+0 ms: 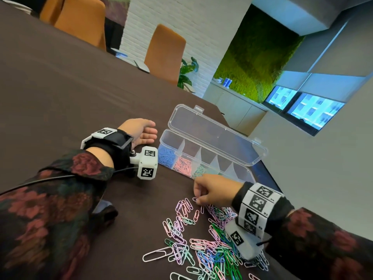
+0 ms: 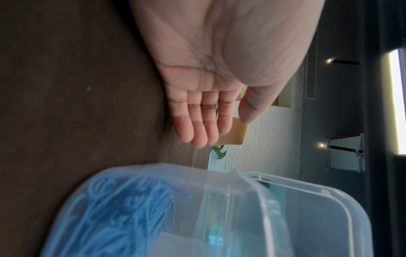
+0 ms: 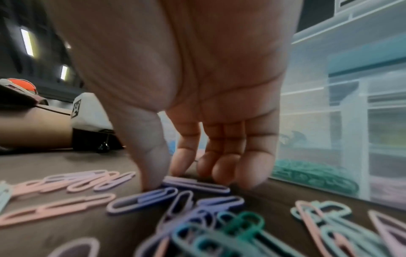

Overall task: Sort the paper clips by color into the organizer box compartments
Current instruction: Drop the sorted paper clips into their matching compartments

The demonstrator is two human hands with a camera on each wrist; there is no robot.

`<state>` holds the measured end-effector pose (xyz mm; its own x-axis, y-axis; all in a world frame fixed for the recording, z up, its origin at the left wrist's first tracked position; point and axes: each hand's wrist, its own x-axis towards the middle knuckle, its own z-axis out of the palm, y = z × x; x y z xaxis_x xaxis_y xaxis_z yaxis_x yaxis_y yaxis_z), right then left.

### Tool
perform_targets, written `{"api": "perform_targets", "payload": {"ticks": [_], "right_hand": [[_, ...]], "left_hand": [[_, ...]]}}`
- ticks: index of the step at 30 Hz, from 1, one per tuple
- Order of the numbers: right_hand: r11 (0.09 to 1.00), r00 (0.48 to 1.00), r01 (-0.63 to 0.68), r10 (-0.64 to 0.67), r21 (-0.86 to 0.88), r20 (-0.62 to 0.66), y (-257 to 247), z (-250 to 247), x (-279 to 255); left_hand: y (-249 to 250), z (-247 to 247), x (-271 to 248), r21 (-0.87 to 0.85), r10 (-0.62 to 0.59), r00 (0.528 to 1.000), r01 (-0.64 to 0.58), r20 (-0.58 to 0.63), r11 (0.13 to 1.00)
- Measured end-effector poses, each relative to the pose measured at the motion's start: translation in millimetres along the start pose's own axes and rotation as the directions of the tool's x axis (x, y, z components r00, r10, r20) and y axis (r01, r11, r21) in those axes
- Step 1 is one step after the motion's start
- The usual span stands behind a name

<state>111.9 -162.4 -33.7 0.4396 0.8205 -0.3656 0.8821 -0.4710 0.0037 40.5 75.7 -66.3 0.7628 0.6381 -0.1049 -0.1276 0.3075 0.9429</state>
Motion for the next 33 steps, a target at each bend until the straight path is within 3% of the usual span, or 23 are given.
{"api": "perform_targets", "payload": {"ticks": [3,5,9,12,16,20,22,23,25,27,29,33], "right_hand": [[0.997,1.0,-0.003,0.003,0.072,0.01,5,-2,-3],[0.968,1.0,-0.014,0.02,0.249,-0.02,7,-3,-7],[0.787,0.998,-0.025,0.058,0.617,-0.033,-5,0,-13],[0.858,0.993,-0.108,0.121,0.502,0.008,-16,9,-11],[0.956,0.992,-0.109,0.122,0.273,-0.034,-22,10,-11],[0.907,0.988,-0.15,0.148,0.393,0.035,-17,10,-13],[0.778,0.988,-0.131,0.15,0.614,0.021,-11,9,-14],[0.649,0.988,-0.102,0.152,0.754,0.003,-8,9,-15],[0.289,0.988,-0.007,0.151,0.957,-0.039,-4,9,-17],[-0.017,0.988,0.086,0.127,0.996,-0.084,0,11,-19],[-0.175,0.987,0.151,0.078,0.973,-0.139,6,15,-19],[-0.354,0.985,0.166,0.024,0.92,-0.168,10,21,-18]], "left_hand": [[0,0,0,-0.003,-0.003,1.0,0.003,0.004,1.0],[1,0,0,-0.007,-0.001,1.0,0.001,0.004,1.0],[1,1,-1,-0.018,0.002,1.0,-0.002,-0.001,1.0],[1,3,-3,-0.009,-0.005,1.0,0.005,0.004,1.0],[1,2,-4,0.001,-0.003,1.0,0.003,0.01,1.0],[0,2,-3,-0.003,0.001,1.0,-0.001,0.018,1.0],[0,3,-3,-0.006,0.001,1.0,-0.001,0.018,1.0],[0,3,-4,-0.007,0.0,1.0,0.0,0.018,1.0],[0,2,-3,-0.013,0.0,1.0,0.0,0.015,1.0],[1,2,-3,-0.015,0.0,1.0,0.0,0.011,1.0],[1,2,-2,-0.016,-0.001,1.0,0.001,0.011,1.0],[0,3,-2,-0.019,0.002,1.0,-0.002,0.002,1.0]]}}
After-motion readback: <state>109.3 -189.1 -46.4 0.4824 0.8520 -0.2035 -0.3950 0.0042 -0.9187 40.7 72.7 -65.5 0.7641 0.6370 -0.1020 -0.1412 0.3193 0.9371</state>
